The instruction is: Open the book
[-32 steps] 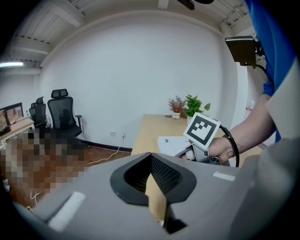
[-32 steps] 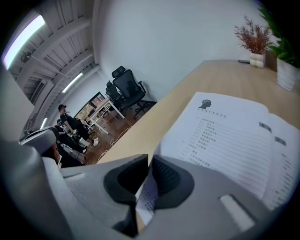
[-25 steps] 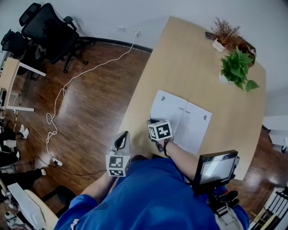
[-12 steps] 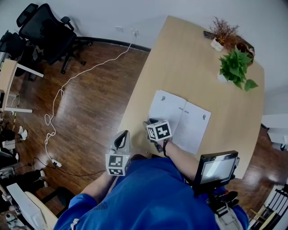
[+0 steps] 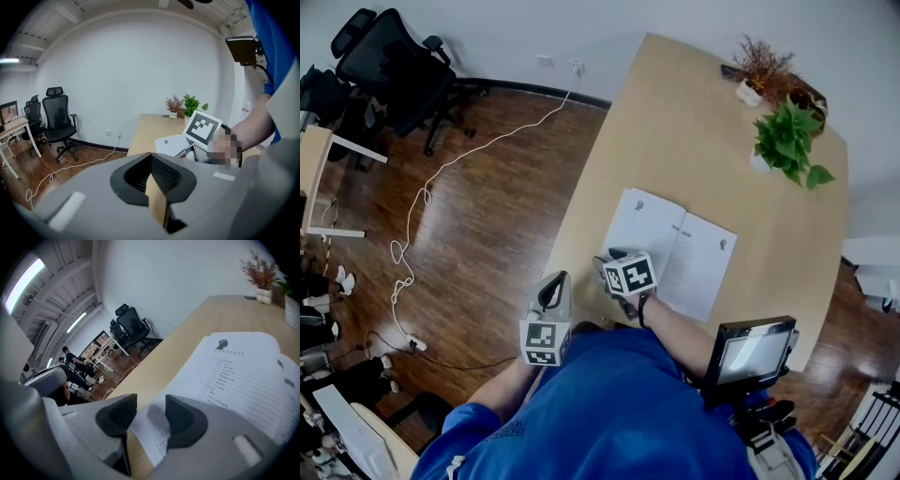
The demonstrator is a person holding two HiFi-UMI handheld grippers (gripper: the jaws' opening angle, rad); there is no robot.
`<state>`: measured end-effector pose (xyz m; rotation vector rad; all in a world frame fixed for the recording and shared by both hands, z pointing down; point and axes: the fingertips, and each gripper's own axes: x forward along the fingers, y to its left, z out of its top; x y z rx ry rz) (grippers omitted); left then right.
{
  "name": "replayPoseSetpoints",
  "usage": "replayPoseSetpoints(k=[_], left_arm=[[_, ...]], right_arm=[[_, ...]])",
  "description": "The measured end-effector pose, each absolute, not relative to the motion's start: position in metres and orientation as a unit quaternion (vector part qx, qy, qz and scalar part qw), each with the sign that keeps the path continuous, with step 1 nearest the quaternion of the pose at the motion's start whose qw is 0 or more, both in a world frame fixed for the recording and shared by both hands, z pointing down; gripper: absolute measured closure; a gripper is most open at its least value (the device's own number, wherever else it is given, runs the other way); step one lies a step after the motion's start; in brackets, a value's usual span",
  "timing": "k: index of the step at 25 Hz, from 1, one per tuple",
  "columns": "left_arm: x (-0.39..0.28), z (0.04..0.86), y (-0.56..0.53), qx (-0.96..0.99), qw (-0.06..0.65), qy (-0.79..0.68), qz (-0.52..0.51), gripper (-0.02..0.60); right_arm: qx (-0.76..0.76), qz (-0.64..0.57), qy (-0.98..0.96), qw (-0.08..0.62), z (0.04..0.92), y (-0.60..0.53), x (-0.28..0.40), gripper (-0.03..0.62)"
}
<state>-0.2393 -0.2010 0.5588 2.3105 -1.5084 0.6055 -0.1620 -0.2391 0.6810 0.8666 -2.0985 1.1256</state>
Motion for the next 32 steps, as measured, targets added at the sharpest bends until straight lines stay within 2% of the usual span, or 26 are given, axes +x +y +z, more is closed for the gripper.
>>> replayPoseSetpoints(k=[14, 15, 19, 26, 32], left_arm=[[-0.229, 0.553, -0.207, 0.819, 0.152, -0.513, 0.206, 0.574], [-0.227, 0.552, -0.208, 0.82, 0.153, -0.512, 0.205, 0.574], [-0.218, 0.554, -0.21, 0.831, 0.146, -0.497, 0.202, 0.574], [-0.197, 0.557, -0.211, 0.847, 0.145, -0.471, 0.198, 0.574], [-0.179, 0.552, -0.212, 0.866, 0.137, -0.441, 0.194, 0.574]], right_arm=[[0.335, 0.39, -0.81, 0.283, 0.656, -0.239, -0.161, 0.422], [0.337, 0.383, -0.812, 0.284, 0.653, -0.238, -0.161, 0.43], [0.356, 0.358, -0.814, 0.288, 0.641, -0.234, -0.151, 0.551], [0.384, 0.344, -0.811, 0.276, 0.627, -0.225, -0.129, 0.588], [0.423, 0.337, -0.801, 0.254, 0.608, -0.217, -0.107, 0.591]])
